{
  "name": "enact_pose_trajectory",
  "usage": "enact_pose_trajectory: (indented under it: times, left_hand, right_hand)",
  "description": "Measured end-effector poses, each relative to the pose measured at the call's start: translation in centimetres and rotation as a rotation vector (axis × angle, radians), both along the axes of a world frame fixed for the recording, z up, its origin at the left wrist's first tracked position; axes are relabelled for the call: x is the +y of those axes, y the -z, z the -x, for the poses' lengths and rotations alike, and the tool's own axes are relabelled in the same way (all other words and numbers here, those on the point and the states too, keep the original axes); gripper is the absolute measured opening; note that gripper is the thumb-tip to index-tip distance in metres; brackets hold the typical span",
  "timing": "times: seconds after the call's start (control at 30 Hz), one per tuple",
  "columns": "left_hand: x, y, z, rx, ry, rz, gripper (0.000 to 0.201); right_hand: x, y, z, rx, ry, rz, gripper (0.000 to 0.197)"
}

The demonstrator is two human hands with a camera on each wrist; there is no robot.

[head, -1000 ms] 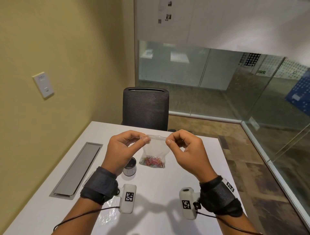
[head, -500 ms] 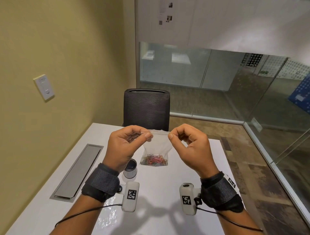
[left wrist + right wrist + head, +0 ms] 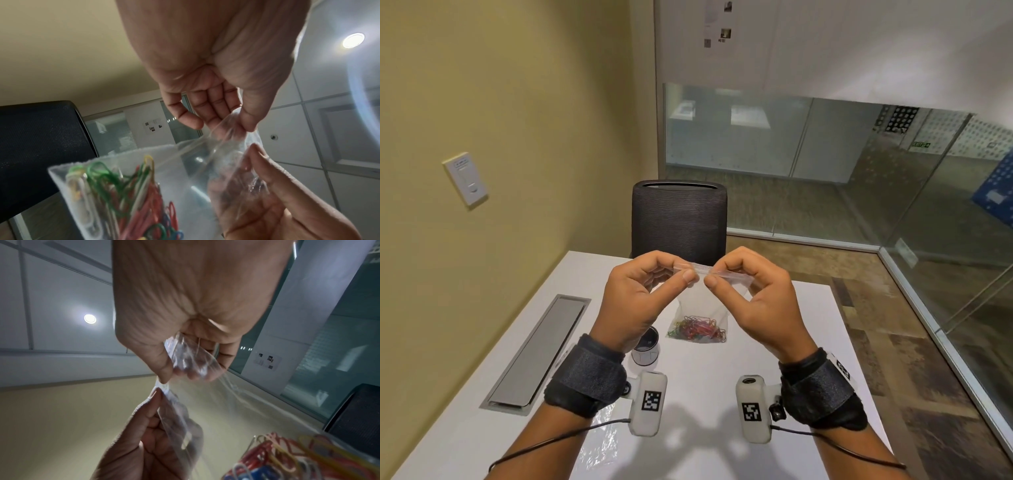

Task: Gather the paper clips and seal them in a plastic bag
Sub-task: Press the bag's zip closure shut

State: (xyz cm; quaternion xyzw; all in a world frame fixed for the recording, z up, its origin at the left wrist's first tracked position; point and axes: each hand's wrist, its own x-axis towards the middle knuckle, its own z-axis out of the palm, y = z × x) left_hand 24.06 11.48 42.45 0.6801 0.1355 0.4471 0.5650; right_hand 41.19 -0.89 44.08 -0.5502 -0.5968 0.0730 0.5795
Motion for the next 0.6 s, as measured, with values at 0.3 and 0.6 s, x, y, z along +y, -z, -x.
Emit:
enact_pose_trajectory:
  times: [0.3,0.6]
  left_hand:
    - [0.13,0.15,-0.37,0.028,0.015,-0.026,0.015]
    - [0.06,0.06,-0.91,0.026,0.028,-0.032,0.019]
  right_hand:
    - [0.15,-0.62,0.02,0.039,-0.013,-0.042,0.005]
    - [-0.09,-1.03,-0.31,0.042,-0.017,-0.051,0.005]
